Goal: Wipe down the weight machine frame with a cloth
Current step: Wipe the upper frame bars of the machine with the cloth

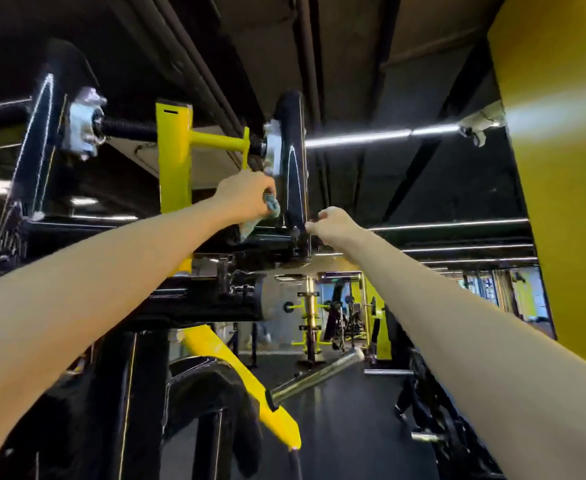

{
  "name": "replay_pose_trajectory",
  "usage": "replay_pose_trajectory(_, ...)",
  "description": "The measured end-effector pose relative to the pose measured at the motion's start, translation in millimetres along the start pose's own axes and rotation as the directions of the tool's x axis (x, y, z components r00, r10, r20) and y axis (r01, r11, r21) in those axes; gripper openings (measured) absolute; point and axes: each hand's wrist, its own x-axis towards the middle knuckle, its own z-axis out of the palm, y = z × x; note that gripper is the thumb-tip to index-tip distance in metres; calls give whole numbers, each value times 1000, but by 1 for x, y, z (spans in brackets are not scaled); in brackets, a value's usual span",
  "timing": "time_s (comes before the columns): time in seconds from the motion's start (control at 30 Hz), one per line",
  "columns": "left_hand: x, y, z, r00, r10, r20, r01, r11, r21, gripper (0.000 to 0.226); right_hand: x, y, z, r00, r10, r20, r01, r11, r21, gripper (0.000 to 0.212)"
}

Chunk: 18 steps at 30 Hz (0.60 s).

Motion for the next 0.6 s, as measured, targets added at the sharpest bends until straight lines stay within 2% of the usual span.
replay_pose_trajectory(0.13,5,8,14,990,27,139,-17,997,-74,20,13,4,5,997,-73,-4,73,997,20,45)
replay_pose_trajectory(0.27,-1,2,14,976,120,183,-104,990,-93,24,30,0,10,996,-77,-34,79,995,61,17)
replay_pose_trajectory(0.3,0,1,15,973,149,175,-139,988,-69,24,32,-2,10,996,-80,-48,83,994,69,15)
replay_pose_trajectory(0.37,9,-1,22,969,175,174,-176,984,-7,18,36,-1,11,994,-93,-54,98,991,94,31)
replay_pose_trajectory(0.43,20,-1,29,972,145,185,-154,987,34,17,34,0,12,994,-80,-74,86,992,87,46)
replay_pose_trajectory(0.5,25,-1,31,971,117,209,-133,989,65,20,34,4,15,995,-49,-89,55,996,63,45)
replay_pose_trajectory(0.6,23,-2,27,962,167,217,-187,979,76,16,41,6,20,995,-14,-98,24,995,99,39)
